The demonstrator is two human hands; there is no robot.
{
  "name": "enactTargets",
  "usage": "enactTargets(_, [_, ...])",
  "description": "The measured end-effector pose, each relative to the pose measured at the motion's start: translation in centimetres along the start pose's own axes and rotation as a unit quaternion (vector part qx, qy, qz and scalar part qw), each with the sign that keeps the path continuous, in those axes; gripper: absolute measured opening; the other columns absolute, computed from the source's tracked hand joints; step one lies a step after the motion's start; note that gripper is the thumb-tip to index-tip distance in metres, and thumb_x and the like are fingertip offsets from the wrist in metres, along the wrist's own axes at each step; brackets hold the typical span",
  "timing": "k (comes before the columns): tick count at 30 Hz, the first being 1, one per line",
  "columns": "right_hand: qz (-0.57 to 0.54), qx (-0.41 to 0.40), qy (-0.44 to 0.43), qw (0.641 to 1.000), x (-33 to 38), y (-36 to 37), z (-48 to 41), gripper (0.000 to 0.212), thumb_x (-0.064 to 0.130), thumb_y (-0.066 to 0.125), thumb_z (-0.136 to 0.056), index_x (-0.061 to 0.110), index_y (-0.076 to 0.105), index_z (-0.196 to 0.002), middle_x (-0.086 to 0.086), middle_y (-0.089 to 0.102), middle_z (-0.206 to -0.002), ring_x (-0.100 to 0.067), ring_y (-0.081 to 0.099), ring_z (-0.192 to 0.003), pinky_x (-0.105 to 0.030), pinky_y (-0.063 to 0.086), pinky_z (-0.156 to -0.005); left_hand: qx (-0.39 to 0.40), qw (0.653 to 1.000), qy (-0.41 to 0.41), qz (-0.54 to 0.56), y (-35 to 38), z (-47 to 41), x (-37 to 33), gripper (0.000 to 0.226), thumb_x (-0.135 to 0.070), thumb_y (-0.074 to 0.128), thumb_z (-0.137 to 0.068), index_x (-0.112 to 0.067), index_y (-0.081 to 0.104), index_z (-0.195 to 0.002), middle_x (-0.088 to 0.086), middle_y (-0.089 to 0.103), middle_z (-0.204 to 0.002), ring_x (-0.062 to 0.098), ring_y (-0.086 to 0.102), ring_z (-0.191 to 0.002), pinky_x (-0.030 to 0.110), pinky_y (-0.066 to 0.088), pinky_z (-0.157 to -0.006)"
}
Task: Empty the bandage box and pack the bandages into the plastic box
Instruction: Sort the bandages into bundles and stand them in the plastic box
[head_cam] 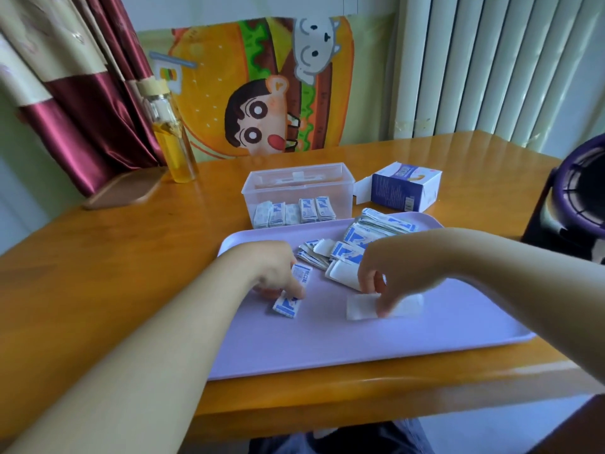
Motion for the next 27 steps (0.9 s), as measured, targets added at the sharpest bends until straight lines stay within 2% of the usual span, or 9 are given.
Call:
enactTargets(2, [-0.053,-0.079,-0.008,0.995,0.0,-1.6,0.7,0.006,0.034,0.068,-0.081,0.034,0.062,-0.079,0.017,0.060,-0.079,0.003,0.057,-0.073,-0.007,0.045,-0.064,-0.018,1.000,0.011,-0.009,-0.1,0.5,-0.1,0.031,-0.047,0.069,-0.077,-0.019,0.056,-0.076,0.003,0.061,-0.076,0.021,0.050,-0.065,0.028,0.037,-0.062])
enactTargets(5, [-0.145,-0.233,-0.042,0.961,0.1,-3.7,1.5,0.012,0.025,0.068,-0.083,0.036,0.070,-0.085,0.018,0.055,-0.082,0.001,0.055,-0.071,-0.010,0.044,-0.062,-0.038,0.997,0.027,0.055,0.5,0.9,0.3,0.031,-0.042,0.065,-0.083,-0.016,0.052,-0.073,0.001,0.054,-0.073,0.018,0.046,-0.064,0.027,0.033,-0.056])
enactTargets(8, [-0.202,-0.383,-0.077,0.898,0.6,-3.6,1.6,0.022,0.009,0.068,-0.081,0.029,0.074,-0.084,0.012,0.050,-0.082,-0.009,0.051,-0.067,-0.011,0.040,-0.061,-0.063,0.954,0.044,0.291,1.0,1.0,1.1,0.025,-0.034,0.063,-0.087,-0.011,0.057,-0.078,0.001,0.062,-0.078,0.020,0.056,-0.070,0.031,0.045,-0.070])
enactTargets(10, [-0.228,-0.451,-0.104,0.857,0.7,-2.3,1.0,0.024,0.000,0.069,-0.079,0.022,0.076,-0.083,0.014,0.049,-0.077,-0.008,0.050,-0.067,-0.006,0.038,-0.060,-0.058,0.838,0.059,0.539,1.4,1.6,0.5,0.014,-0.018,0.056,-0.093,-0.010,0.067,-0.092,0.006,0.072,-0.089,0.024,0.066,-0.084,0.041,0.049,-0.088])
enactTargets(13, [-0.251,-0.478,-0.145,0.829,1.0,-0.6,-0.5,0.024,-0.003,0.066,-0.076,0.016,0.077,-0.085,0.017,0.048,-0.079,0.007,0.050,-0.070,-0.003,0.038,-0.063,0.022,0.628,0.080,0.774,2.3,2.9,-1.8,0.028,-0.009,0.040,-0.096,-0.006,0.068,-0.093,0.012,0.071,-0.082,0.022,0.068,-0.070,0.035,0.056,-0.074])
enactTargets(17, [-0.251,-0.451,-0.146,0.844,2.0,0.3,-2.2,0.028,0.004,0.058,-0.080,0.020,0.077,-0.093,0.016,0.052,-0.086,-0.003,0.055,-0.080,-0.016,0.048,-0.070,0.077,0.486,0.078,0.867,3.2,3.7,-2.9,0.041,-0.037,0.035,-0.100,-0.010,0.064,-0.108,0.011,0.067,-0.089,0.021,0.064,-0.072,0.032,0.055,-0.070])
enactTargets(20, [-0.213,-0.404,-0.154,0.876,2.3,-0.5,-2.7,0.034,0.002,0.055,-0.088,0.025,0.073,-0.104,0.007,0.050,-0.099,-0.002,0.049,-0.084,-0.007,0.040,-0.071,0.035,0.481,0.094,0.871,2.9,3.4,-2.9,0.032,-0.030,0.040,-0.099,-0.011,0.064,-0.110,0.010,0.070,-0.093,0.018,0.067,-0.076,0.029,0.056,-0.068])
enactTargets(23, [-0.291,-0.429,-0.105,0.849,0.0,-3.4,-2.3,0.031,0.009,0.058,-0.090,0.029,0.068,-0.112,0.008,0.052,-0.102,-0.003,0.054,-0.078,-0.009,0.042,-0.072,-0.050,0.466,0.087,0.879,1.0,2.8,-0.8,0.019,-0.017,0.045,-0.096,-0.012,0.063,-0.098,0.007,0.072,-0.081,0.015,0.069,-0.065,0.024,0.056,-0.052])
enactTargets(27, [-0.303,-0.422,-0.029,0.854,-1.8,-5.3,-3.6,0.021,0.015,0.057,-0.092,0.023,0.070,-0.106,0.014,0.064,-0.099,-0.010,0.061,-0.079,-0.017,0.047,-0.070,-0.112,0.415,0.047,0.902,-1.4,1.9,3.2,0.019,-0.019,0.045,-0.098,-0.013,0.063,-0.100,0.003,0.071,-0.080,0.012,0.069,-0.064,0.027,0.057,-0.063])
Point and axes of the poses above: each hand's wrist, its own z-axis away from the middle knuckle, its own y-axis out of the palm, x = y × z, the point moved 5 cm from there along -z, towards the middle knuckle
